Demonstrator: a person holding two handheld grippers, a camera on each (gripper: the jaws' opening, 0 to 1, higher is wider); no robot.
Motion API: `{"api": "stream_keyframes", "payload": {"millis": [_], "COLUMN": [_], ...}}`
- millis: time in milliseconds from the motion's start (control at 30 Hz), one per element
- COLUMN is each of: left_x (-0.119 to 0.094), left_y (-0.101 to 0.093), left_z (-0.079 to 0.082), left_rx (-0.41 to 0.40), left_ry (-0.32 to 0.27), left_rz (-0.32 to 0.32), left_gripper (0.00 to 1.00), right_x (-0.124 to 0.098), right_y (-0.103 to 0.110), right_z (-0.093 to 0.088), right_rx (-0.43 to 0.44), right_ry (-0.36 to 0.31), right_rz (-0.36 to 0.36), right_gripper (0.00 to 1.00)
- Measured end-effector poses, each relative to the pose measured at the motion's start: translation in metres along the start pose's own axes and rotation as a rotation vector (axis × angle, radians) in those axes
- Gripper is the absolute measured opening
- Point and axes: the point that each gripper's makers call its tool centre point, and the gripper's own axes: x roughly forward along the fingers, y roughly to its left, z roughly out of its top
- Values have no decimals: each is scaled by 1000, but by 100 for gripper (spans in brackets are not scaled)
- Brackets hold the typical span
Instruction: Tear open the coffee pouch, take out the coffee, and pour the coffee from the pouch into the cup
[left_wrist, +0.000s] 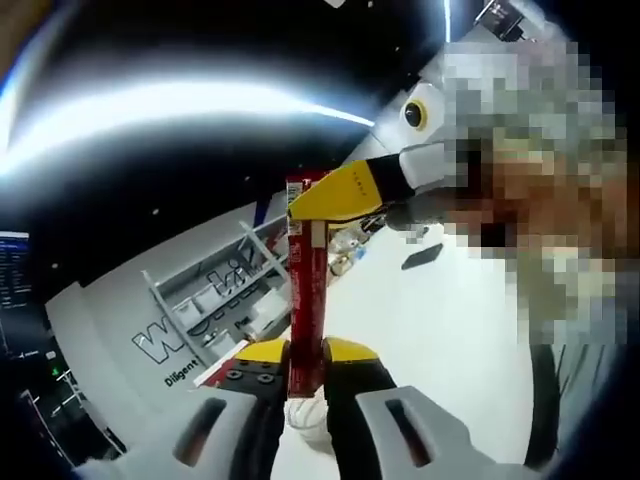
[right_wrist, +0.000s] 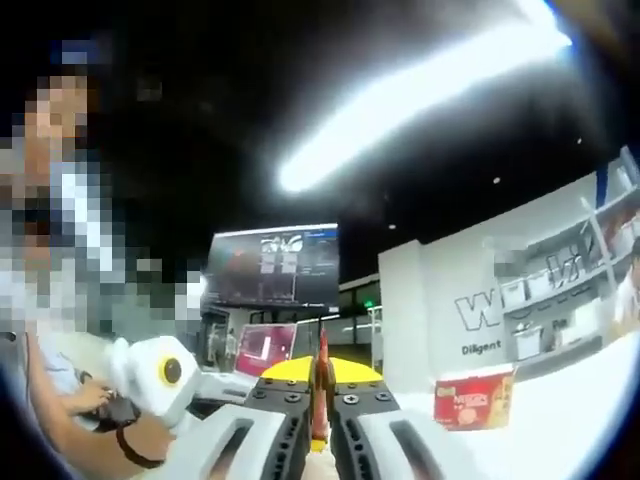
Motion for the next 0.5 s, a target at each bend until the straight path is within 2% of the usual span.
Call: {"api": "stream_keyframes", "payload": {"millis": [100, 300, 500], "left_x": [1, 1, 1], "left_y": [0, 2, 1], "left_z": [0, -4, -3], "left_rx": [-1, 13, 11], "left_ry": [4, 24, 26], "left_rz": [1, 6, -3], "left_gripper": [15, 14, 13], "right_x": [0, 1, 4], "right_y": [-1, -5, -2], "right_z": [0, -1, -5], "right_rx": [5, 12, 13], "right_ry": [-1, -11, 3], "right_rz": [-1, -1, 9], "right_gripper": [6, 17, 15]}}
